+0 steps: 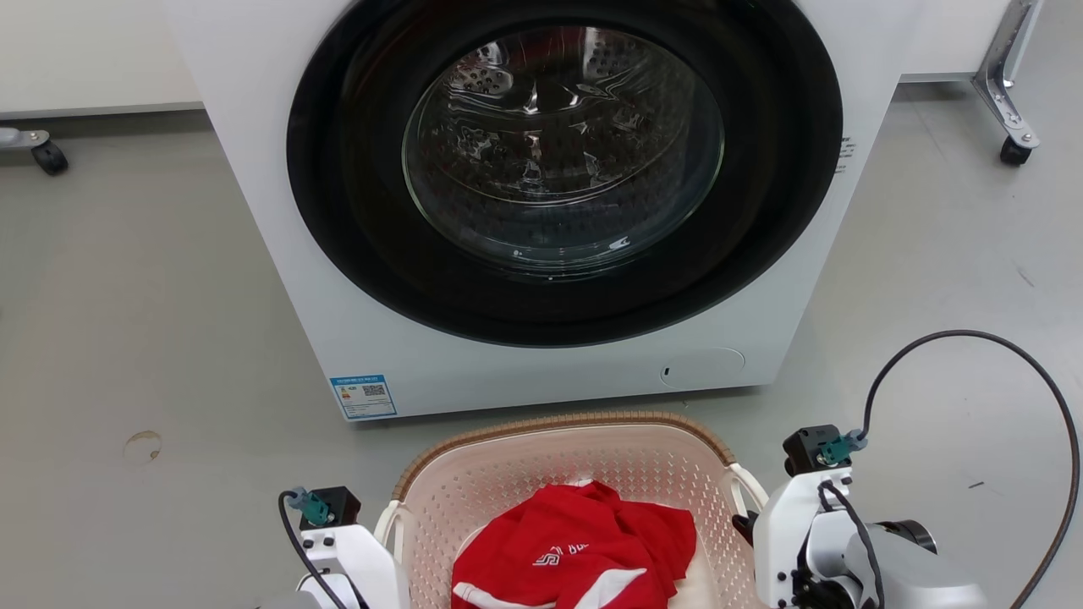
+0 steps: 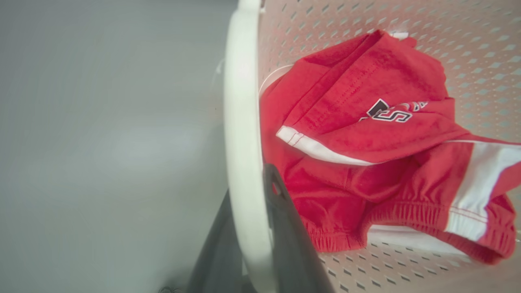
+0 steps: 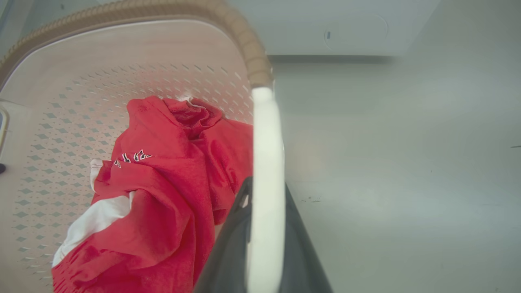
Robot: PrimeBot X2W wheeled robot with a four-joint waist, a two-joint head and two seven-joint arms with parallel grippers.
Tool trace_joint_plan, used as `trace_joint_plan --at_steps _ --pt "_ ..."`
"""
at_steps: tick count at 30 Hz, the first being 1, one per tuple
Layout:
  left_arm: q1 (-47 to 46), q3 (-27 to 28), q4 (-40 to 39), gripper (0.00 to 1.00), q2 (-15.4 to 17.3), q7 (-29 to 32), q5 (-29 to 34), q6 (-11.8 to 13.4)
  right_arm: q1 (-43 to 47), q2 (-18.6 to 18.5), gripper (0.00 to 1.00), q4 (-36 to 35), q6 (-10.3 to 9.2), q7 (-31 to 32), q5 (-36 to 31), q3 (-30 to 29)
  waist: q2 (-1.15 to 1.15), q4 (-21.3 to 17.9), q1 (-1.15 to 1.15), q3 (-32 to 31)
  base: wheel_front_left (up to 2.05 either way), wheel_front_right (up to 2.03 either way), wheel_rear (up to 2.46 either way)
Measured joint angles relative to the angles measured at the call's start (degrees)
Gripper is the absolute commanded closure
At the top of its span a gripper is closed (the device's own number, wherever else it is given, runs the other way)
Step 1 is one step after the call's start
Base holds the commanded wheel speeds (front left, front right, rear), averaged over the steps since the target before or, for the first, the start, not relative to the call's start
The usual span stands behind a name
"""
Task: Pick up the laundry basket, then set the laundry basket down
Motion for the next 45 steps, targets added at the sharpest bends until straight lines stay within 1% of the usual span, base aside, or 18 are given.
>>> trace_joint_plan --at_steps 6,11,45 --pt "0.38 -0.07 -0.01 1.0 0.0 -0.2 -0.48 0.01 0.01 0.0 1.0 0.0 0.01 0.08 -0.23 0.03 0.0 -0.23 0.0 -0.1 0.0 0.0 0.0" --pt "0.6 -0.16 -0.04 1.0 0.03 -0.25 -0.91 0.01 0.01 -0.01 1.0 -0.01 0.41 0.08 -0.49 0.05 0.0 -0.32 0.0 -0.06 0.0 0.0 0.0" --pt "0.6 -1.05 -0.05 1.0 0.1 -0.25 -2.32 0.52 0.01 -0.02 1.0 -0.02 0.41 0.08 -0.88 0.08 0.0 -0.43 0.0 0.09 0.0 0.0 0.0"
